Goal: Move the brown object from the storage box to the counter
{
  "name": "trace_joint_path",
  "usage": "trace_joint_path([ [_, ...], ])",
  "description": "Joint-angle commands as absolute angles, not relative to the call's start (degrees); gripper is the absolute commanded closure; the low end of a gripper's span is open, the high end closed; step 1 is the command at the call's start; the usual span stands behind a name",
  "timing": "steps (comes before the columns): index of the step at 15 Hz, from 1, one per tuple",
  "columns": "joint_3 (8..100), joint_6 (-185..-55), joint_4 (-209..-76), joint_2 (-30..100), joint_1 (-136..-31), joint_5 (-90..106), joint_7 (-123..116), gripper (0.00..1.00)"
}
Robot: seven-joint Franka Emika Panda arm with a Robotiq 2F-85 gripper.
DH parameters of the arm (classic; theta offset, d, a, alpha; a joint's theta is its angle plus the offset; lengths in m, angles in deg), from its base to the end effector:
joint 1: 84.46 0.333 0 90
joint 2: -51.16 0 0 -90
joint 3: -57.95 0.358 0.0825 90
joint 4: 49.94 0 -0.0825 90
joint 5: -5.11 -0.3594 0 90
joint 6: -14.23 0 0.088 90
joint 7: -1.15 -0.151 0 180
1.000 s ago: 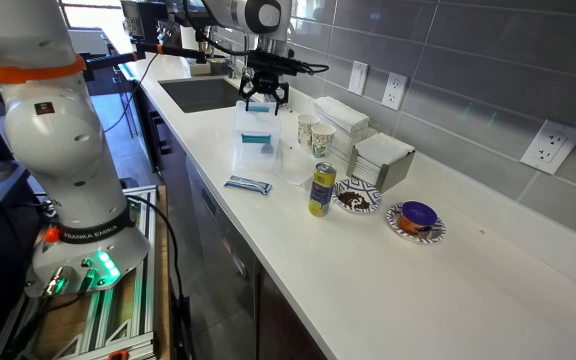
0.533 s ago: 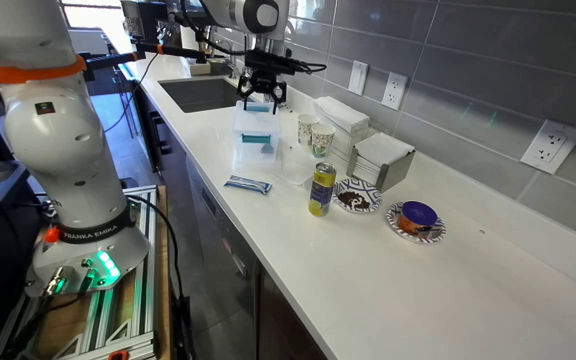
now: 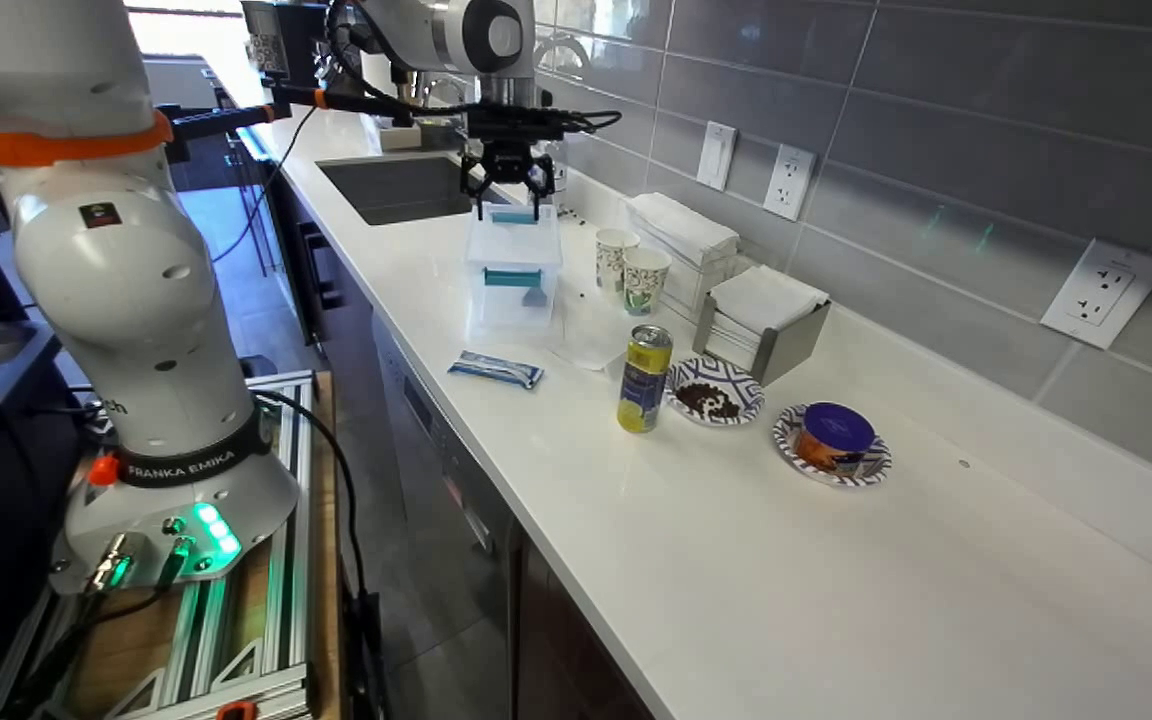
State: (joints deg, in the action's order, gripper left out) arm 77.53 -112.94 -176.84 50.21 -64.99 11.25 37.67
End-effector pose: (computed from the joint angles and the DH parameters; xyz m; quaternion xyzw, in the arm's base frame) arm 0.4002 0.3150 0.3829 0.7693 0.6376 -0.0045 0.0398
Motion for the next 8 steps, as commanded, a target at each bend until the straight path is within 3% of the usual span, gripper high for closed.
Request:
trace_joint_path([
  [1,77.57,-117.16,-179.01,49.36,-64.84,17.12,31.81,0.0],
  [4,77.56,-119.93,-179.95,48.33,-64.8,20.54,28.48,0.03],
  [5,77.54,-121.19,-180.3,48.06,-64.77,22.04,27.14,0.17],
  [8,77.38,-124.5,-180.98,46.8,-64.7,26.05,23.46,0.35],
])
